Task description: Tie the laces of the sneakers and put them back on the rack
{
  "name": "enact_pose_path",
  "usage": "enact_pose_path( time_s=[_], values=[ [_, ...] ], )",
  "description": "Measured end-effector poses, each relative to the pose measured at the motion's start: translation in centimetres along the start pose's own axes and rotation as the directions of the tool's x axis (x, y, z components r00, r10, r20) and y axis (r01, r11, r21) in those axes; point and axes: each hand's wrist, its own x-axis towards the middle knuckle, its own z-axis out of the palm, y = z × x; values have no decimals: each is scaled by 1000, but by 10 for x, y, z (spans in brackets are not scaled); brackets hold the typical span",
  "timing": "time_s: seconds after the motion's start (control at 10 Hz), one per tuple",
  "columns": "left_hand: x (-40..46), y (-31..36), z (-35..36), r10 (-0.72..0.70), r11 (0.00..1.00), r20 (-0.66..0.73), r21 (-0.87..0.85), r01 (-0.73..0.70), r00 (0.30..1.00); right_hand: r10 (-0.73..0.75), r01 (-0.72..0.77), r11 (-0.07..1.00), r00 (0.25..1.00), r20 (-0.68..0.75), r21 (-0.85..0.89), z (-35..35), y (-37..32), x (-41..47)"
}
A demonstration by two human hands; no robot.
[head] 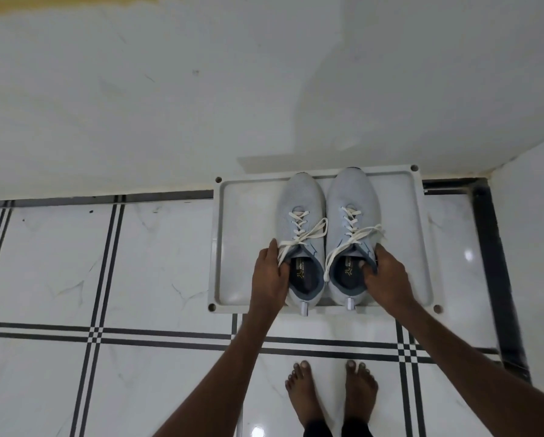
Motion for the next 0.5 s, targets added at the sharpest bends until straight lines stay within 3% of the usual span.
enact_pose_path(
  time_s=[0.3, 0.5],
  values=[
    [6, 12, -3, -59, 997, 0, 42, 59, 998, -2, 6, 996, 999, 48, -88, -1, -7, 17],
    [-3, 16, -16, -143, 989, 0, 20, 143, 990, 27, -24, 999, 997, 74, -49, -6, -8, 11]
  ],
)
